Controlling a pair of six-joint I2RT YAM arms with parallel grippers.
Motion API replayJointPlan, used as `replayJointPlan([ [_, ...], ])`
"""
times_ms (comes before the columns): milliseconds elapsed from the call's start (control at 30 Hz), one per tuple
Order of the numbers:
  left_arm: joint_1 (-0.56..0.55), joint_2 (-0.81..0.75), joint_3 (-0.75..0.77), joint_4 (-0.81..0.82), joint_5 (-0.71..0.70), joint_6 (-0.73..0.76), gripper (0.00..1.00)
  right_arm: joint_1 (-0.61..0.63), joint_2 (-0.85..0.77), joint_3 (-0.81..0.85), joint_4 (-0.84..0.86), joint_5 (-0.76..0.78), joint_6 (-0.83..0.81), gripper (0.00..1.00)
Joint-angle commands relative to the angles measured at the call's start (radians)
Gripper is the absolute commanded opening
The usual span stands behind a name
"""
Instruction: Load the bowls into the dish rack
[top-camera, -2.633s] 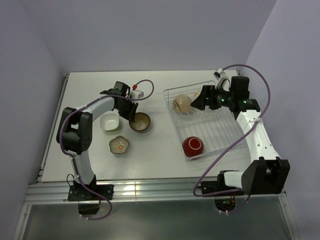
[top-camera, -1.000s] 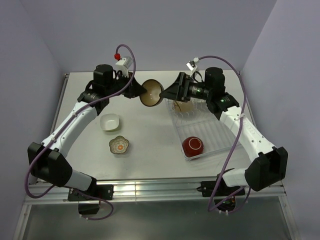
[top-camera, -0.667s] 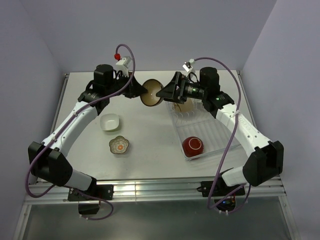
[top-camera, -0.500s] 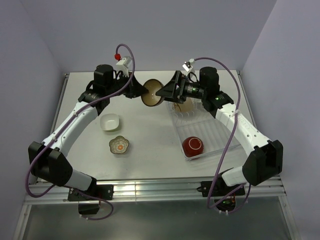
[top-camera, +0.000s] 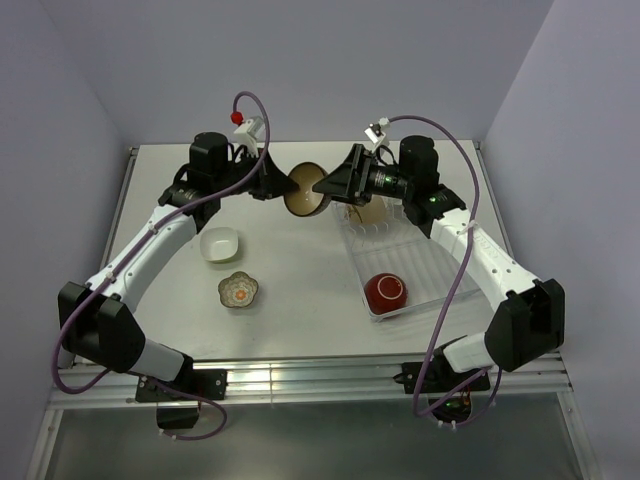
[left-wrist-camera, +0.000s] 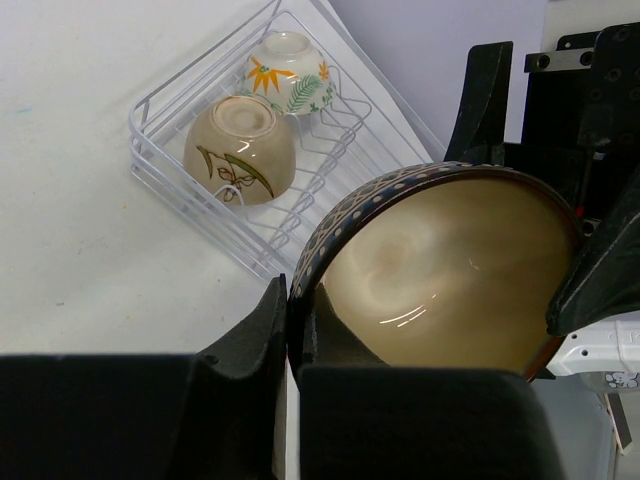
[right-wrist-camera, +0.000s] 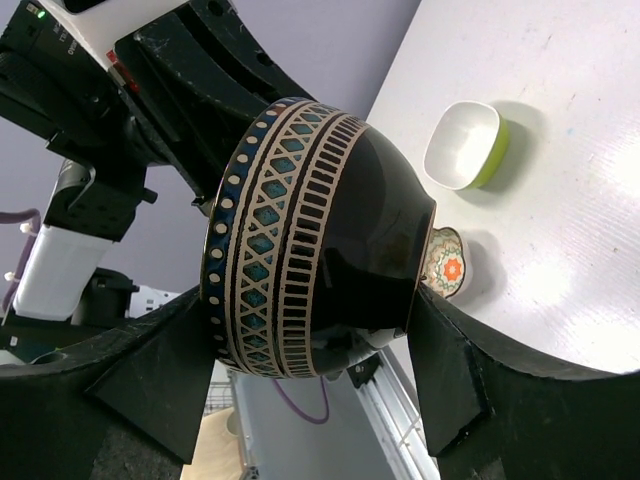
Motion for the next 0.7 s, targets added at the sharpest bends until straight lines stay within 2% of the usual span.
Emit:
replayJointPlan([
  [0, -0.004, -0.034, 0.018, 0.111, 0.037, -0.034, 0.00, 0.008, -0.022, 0.005, 0.060, -0.041, 0.006, 0.38],
  [33, -0.004, -0.034, 0.019, 0.107, 0.038, -0.031, 0.01, 0.008, -0.022, 0.006, 0.060, -0.047, -0.001, 0.22],
  [100, -0.004, -0.030, 0.024, 0.097, 0.037, -0.026, 0.07, 0.006, -0.022, 0.014, 0.049, -0.052, -0.014, 0.06],
  [133, -0.004, -0.027, 0.026, 0.087, 0.040, -0.022, 0.16, 0.008, -0.020, 0.018, 0.044, -0.062, -0.032, 0.00],
  [200, -0.004, -0.021, 0.035, 0.074, 0.044, -0.017, 0.25, 0.008, -0.022, 0.018, 0.052, -0.070, -0.044, 0.00],
  [233, -0.004, -0.020, 0.036, 0.068, 0.044, -0.015, 0.33, 0.008, -0.030, 0.014, 0.058, -0.073, -0.046, 0.00],
  [333, -0.004, -0.018, 0.038, 0.055, 0.040, -0.006, 0.44, 0.006, -0.040, 0.012, 0.057, -0.075, -0.058, 0.00],
  [533, -0.003, -0.020, 0.036, 0.025, 0.032, 0.009, 0.57, -0.024, -0.057, 0.025, 0.017, -0.066, -0.100, 0.00],
  [667, -0.003, -0.030, 0.026, 0.010, 0.020, 0.017, 0.67, -0.064, -0.073, 0.035, -0.083, -0.059, -0.162, 0.00],
])
